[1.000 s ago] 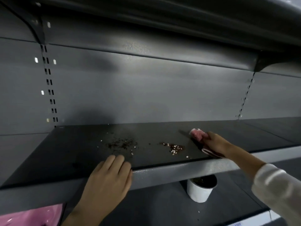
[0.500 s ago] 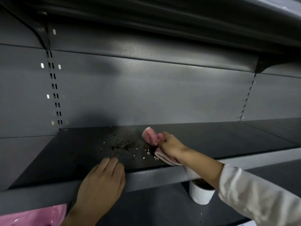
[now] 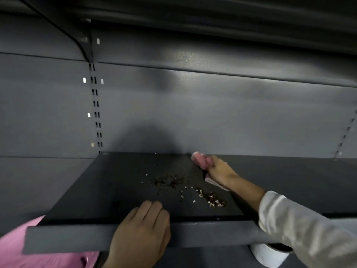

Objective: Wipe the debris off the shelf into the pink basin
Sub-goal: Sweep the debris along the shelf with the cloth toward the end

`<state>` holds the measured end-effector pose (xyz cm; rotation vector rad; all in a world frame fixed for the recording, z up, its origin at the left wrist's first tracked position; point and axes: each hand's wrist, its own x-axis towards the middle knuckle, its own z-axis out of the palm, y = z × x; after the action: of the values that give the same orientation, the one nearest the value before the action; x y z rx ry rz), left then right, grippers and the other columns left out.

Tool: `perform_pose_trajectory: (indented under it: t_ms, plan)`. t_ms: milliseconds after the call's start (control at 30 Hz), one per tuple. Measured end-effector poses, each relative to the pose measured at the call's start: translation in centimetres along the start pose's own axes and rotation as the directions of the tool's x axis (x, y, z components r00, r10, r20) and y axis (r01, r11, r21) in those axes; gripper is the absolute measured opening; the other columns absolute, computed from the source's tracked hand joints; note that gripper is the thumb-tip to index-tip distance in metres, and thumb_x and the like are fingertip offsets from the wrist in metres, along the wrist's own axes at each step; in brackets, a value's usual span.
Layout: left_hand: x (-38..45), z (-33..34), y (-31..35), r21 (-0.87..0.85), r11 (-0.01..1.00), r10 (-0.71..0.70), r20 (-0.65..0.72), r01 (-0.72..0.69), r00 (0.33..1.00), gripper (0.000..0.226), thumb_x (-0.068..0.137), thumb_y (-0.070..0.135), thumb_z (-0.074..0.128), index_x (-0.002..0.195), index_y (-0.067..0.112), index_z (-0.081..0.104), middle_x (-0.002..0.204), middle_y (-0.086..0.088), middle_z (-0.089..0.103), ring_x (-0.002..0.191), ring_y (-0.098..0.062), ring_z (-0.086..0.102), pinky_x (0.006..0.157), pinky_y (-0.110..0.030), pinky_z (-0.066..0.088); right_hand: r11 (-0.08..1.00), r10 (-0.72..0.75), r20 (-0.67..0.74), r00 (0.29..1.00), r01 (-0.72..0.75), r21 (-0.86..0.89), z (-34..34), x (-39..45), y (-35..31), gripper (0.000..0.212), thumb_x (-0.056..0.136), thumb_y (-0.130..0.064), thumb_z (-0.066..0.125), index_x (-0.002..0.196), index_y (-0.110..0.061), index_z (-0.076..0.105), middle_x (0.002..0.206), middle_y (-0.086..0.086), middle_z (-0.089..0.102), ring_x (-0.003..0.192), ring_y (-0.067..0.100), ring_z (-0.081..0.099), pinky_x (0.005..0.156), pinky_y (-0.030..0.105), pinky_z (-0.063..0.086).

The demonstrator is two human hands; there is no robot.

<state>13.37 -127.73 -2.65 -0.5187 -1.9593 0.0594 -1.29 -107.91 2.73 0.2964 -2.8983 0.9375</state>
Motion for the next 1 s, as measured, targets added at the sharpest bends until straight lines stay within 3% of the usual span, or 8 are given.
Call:
perform_pose_trajectory:
  t_ms: [133, 333, 500, 667, 733, 833, 900, 1000]
  plan:
    - [0.1, -0.5, -0.1, -0.020, 1.000, -0.014, 0.053, 0.015, 0.998, 0.027, 0.072, 0.021, 0.046, 0.053, 0.013, 0.064, 0.062, -0.005, 0.065, 0.071, -0.019, 0.039, 0.057, -0.024, 0.038, 0.970, -0.222, 0.161, 0.962, 0.200, 0.141, 1.6, -1.9, -2.0, 0.017, 0.094, -0.017, 0.040, 0.084, -0.025, 0.051, 0.077, -0.008, 0.059, 0.068, 0.008, 0.056, 0.058, 0.012, 0.040]
    - [-0.1, -1.1, -1.2, -0.010, 1.000, -0.007, 0.032, 0.007, 0.999, 0.036, 0.081, 0.016, 0.043, 0.051, 0.011, 0.063, 0.057, -0.008, 0.060, 0.066, -0.019, 0.034, 0.057, -0.027, 0.031, 0.909, -0.248, 0.173, 0.953, 0.167, 0.383, -1.0, -0.9, -1.5, 0.023, 0.094, -0.010, 0.042, 0.076, -0.019, 0.054, 0.055, -0.012, 0.061, 0.052, -0.007, 0.053, 0.051, 0.005, 0.040]
    - [-0.8, -1.4, -2.3, -0.004, 0.994, -0.111, 0.032, 0.111, 0.993, 0.047, 0.088, 0.015, 0.035, 0.047, 0.011, 0.058, 0.056, -0.009, 0.058, 0.062, -0.020, 0.039, 0.054, -0.024, 0.036, 0.965, -0.060, -0.106, 0.993, 0.085, 0.250, -2.2, 4.7, 1.0, 0.017, 0.094, -0.011, 0.043, 0.096, -0.002, 0.056, 0.095, 0.010, 0.057, 0.092, 0.021, 0.053, 0.068, 0.024, 0.034]
    - [-1.1, -1.3, -2.2, 0.047, 0.987, -0.157, 0.083, 0.153, 0.984, 0.030, 0.074, 0.016, 0.045, 0.045, 0.015, 0.055, 0.056, -0.004, 0.058, 0.052, -0.019, 0.053, 0.060, -0.020, 0.037, 0.975, -0.136, 0.080, 0.988, 0.119, 0.185, 2.8, 7.0, -1.1, 0.027, 0.095, -0.019, 0.039, 0.114, -0.006, 0.053, 0.112, 0.012, 0.061, 0.107, 0.031, 0.057, 0.093, 0.034, 0.044]
    - [-1.1, -1.2, -2.1, 0.041, 0.981, -0.192, 0.063, 0.189, 0.979, 0.028, 0.072, 0.015, 0.046, 0.045, 0.015, 0.053, 0.056, -0.004, 0.056, 0.059, -0.017, 0.047, 0.060, -0.021, 0.036, 0.953, -0.286, 0.128, 0.950, 0.268, 0.142, 4.0, 6.7, -3.5, 0.027, 0.094, -0.015, 0.039, 0.117, -0.011, 0.053, 0.110, 0.000, 0.056, 0.106, 0.017, 0.052, 0.084, 0.019, 0.036]
    - [-1.0, -1.2, -1.9, 0.036, 0.982, -0.185, 0.027, 0.184, 0.982, 0.028, 0.071, 0.012, 0.046, 0.045, 0.012, 0.054, 0.054, -0.008, 0.055, 0.064, -0.019, 0.036, 0.059, -0.022, 0.034, 0.925, -0.371, 0.260, 0.892, 0.331, 0.184, 5.0, 5.4, -5.9, 0.016, 0.093, -0.013, 0.042, 0.094, -0.019, 0.057, 0.089, -0.005, 0.060, 0.090, 0.016, 0.054, 0.086, 0.031, 0.042]
    - [-1.1, -1.4, -2.1, 0.035, 0.986, -0.161, 0.045, 0.160, 0.986, 0.027, 0.071, 0.013, 0.046, 0.047, 0.010, 0.059, 0.057, -0.009, 0.059, 0.067, -0.020, 0.038, 0.060, -0.025, 0.036, 0.906, -0.404, 0.346, 0.847, 0.317, 0.282, 4.6, 3.8, -6.3, 0.015, 0.093, -0.014, 0.043, 0.088, -0.021, 0.055, 0.080, -0.006, 0.057, 0.078, 0.008, 0.054, 0.075, 0.020, 0.045]
    - [-1.3, -1.5, -2.2, 0.053, 0.991, -0.124, 0.061, 0.121, 0.990, 0.034, 0.078, 0.013, 0.043, 0.051, 0.008, 0.062, 0.058, -0.011, 0.060, 0.067, -0.022, 0.038, 0.061, -0.029, 0.038, 0.881, -0.458, 0.411, 0.788, 0.343, 0.324, 3.4, 2.0, -5.8, 0.019, 0.093, -0.017, 0.044, 0.100, -0.010, 0.060, 0.102, 0.014, 0.066, 0.088, 0.010, 0.058, 0.075, 0.014, 0.044]
